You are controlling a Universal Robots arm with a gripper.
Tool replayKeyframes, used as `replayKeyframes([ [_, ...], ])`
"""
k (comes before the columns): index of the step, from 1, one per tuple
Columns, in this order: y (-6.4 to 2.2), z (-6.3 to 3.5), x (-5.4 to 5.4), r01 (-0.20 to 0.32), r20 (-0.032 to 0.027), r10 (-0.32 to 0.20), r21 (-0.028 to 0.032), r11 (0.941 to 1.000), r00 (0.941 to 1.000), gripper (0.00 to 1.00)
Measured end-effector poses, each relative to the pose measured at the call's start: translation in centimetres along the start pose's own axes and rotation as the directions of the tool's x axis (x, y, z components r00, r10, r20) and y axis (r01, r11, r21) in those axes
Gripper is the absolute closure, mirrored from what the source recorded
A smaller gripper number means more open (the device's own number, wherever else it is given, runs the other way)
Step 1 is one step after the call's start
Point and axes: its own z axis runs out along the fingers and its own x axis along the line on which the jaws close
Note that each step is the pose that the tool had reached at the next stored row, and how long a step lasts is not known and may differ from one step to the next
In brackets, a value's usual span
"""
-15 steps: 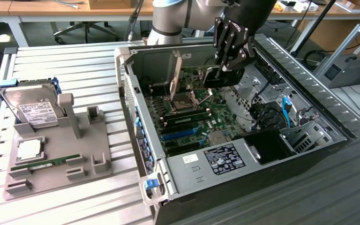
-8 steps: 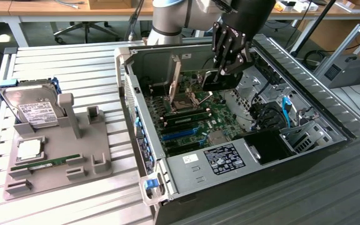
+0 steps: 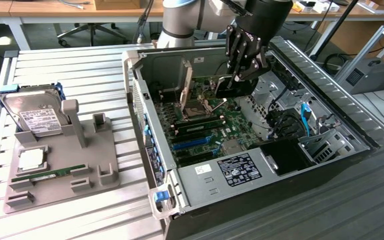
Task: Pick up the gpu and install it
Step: 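Insert the gpu into the slot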
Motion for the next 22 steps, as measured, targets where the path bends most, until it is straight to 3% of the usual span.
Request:
replayKeyframes([
  [2,0.00,0.00,0.0,0.000,0.0001,0.000,0.0000,1.0000,1.0000,0.73],
  [5,-0.09,1.24,0.6,0.000,0.0000,0.000,0.0000,1.0000,1.0000,0.73],
  [6,-0.16,2.88,0.8,0.000,0.0000,0.000,0.0000,1.0000,1.0000,0.73],
  [7,-0.17,3.28,0.8,0.000,-0.0003,0.000,0.0000,1.0000,1.0000,0.73],
  [14,0.79,3.43,0.8,0.000,0.0001,0.000,0.0001,1.0000,1.0000,0.73],
  [22,0.78,3.41,1.2,0.000,0.0000,0.000,0.0000,1.0000,1.0000,0.73],
])
